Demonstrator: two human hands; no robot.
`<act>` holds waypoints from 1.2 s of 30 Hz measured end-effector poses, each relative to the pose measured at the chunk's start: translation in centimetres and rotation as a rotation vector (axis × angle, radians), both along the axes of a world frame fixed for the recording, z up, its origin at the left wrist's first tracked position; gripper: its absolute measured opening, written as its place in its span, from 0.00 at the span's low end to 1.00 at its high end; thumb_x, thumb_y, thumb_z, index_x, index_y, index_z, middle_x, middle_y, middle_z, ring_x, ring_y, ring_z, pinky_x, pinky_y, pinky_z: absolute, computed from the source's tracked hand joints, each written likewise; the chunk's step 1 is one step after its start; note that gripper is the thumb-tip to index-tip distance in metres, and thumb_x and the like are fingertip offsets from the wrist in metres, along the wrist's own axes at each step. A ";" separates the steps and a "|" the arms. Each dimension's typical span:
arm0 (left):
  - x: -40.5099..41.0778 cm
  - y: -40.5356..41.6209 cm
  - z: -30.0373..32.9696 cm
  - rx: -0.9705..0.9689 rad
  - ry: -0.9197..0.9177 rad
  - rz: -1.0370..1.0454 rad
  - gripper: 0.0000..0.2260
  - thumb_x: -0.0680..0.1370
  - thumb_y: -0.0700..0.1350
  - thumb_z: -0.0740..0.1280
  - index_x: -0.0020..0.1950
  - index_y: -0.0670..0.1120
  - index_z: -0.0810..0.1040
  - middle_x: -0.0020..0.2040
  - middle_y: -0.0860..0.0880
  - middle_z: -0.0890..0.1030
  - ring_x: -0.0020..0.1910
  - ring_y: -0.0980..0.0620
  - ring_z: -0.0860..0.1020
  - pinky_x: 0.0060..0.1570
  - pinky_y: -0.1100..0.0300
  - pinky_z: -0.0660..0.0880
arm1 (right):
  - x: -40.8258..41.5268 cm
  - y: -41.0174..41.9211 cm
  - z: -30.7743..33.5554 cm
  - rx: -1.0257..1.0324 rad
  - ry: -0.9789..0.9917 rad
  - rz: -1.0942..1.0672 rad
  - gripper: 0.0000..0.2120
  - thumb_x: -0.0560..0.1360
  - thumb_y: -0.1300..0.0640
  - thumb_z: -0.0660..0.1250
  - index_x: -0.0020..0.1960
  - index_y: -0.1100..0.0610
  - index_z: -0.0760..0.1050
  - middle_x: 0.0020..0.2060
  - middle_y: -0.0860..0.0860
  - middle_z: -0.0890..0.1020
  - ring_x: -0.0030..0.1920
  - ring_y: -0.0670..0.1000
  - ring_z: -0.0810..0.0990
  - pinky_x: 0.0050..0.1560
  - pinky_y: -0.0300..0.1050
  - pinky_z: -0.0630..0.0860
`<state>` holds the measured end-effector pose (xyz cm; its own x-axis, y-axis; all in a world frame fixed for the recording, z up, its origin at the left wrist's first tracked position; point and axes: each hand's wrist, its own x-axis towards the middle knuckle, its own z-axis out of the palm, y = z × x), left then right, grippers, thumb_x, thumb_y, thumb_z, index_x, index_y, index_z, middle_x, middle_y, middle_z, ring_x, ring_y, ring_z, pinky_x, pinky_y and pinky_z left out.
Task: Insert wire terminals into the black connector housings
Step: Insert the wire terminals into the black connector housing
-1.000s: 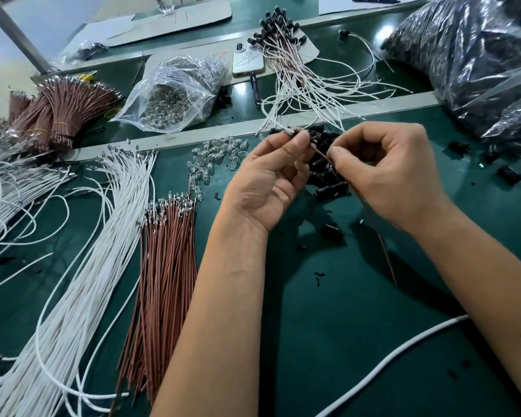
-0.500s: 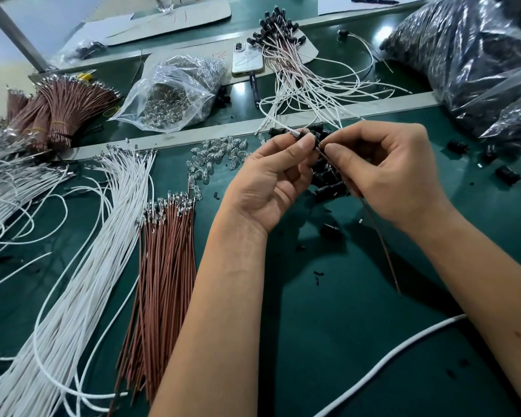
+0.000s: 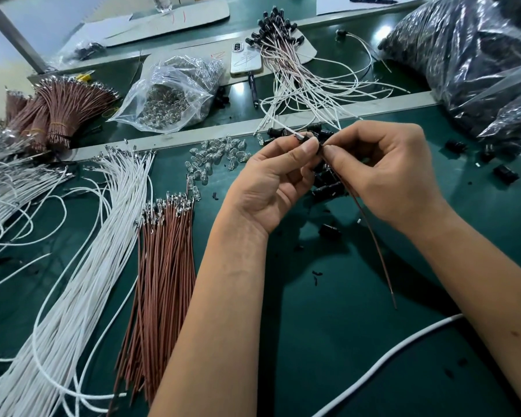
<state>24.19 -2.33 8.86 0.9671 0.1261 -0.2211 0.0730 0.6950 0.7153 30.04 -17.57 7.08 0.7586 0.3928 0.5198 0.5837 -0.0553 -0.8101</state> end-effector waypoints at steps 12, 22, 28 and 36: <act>-0.1 0.2 0.3 -0.142 0.006 0.063 0.08 0.67 0.35 0.71 0.45 0.43 0.78 0.36 0.48 0.83 0.33 0.55 0.81 0.34 0.67 0.77 | 0.3 -0.3 0.1 0.050 0.117 0.044 0.04 0.76 0.63 0.72 0.42 0.59 0.83 0.27 0.44 0.78 0.26 0.44 0.72 0.28 0.37 0.68; -0.4 2.2 0.3 -0.119 -0.082 0.184 0.05 0.70 0.38 0.72 0.45 0.44 0.79 0.43 0.47 0.85 0.37 0.55 0.80 0.38 0.67 0.75 | 1.3 -2.1 0.3 -0.288 0.162 0.140 0.05 0.74 0.60 0.74 0.39 0.55 0.83 0.29 0.45 0.79 0.29 0.42 0.73 0.32 0.33 0.70; -0.3 1.4 0.3 0.144 -0.078 0.079 0.09 0.68 0.37 0.73 0.45 0.44 0.79 0.41 0.46 0.86 0.34 0.54 0.81 0.39 0.64 0.76 | 0.8 -1.7 0.9 -0.209 0.099 0.153 0.09 0.79 0.48 0.72 0.48 0.53 0.85 0.38 0.61 0.84 0.38 0.65 0.79 0.40 0.64 0.76; -0.1 1.5 0.2 0.004 -0.111 0.132 0.06 0.70 0.39 0.72 0.46 0.42 0.81 0.42 0.46 0.85 0.35 0.56 0.79 0.37 0.67 0.76 | 0.7 -2.2 1.5 -0.363 0.199 0.485 0.07 0.77 0.57 0.75 0.40 0.56 0.85 0.34 0.61 0.81 0.34 0.65 0.74 0.37 0.62 0.70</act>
